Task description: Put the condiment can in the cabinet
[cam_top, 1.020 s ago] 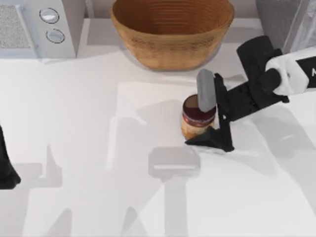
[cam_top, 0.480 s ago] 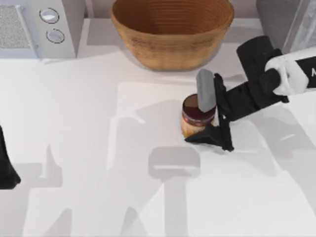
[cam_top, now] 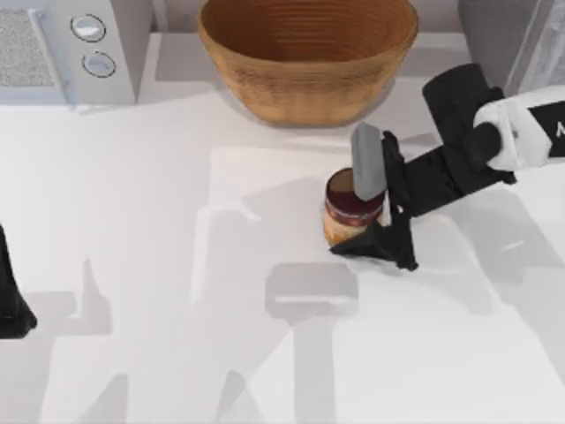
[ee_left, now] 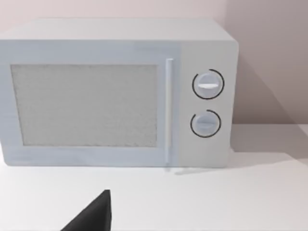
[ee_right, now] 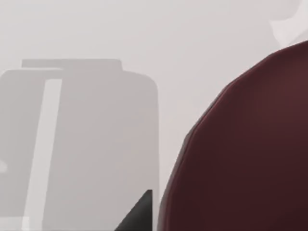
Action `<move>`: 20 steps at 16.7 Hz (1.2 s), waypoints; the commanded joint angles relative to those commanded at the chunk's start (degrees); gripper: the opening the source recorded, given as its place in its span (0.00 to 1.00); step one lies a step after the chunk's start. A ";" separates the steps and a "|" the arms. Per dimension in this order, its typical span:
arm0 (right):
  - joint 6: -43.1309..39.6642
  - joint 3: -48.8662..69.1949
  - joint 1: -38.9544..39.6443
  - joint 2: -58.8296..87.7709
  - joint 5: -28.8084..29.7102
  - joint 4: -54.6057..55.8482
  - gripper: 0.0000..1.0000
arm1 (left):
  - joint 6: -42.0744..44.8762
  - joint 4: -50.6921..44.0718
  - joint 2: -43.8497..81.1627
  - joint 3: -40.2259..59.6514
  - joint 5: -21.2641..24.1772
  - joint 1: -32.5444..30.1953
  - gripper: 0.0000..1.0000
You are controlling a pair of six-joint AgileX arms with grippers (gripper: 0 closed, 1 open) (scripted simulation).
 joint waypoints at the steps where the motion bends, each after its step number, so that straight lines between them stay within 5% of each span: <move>1: 0.07 0.11 -0.19 -0.12 0.00 0.02 0.00 | 0.00 0.00 0.00 0.00 0.00 0.00 1.00; 13: -0.48 17.27 -0.19 -10.19 -0.37 -28.31 0.00 | 0.00 0.00 0.00 0.00 0.00 0.00 1.00; 20: -0.23 18.81 -0.21 -11.50 -0.22 -30.49 0.00 | 0.00 0.00 0.00 0.00 0.00 0.00 1.00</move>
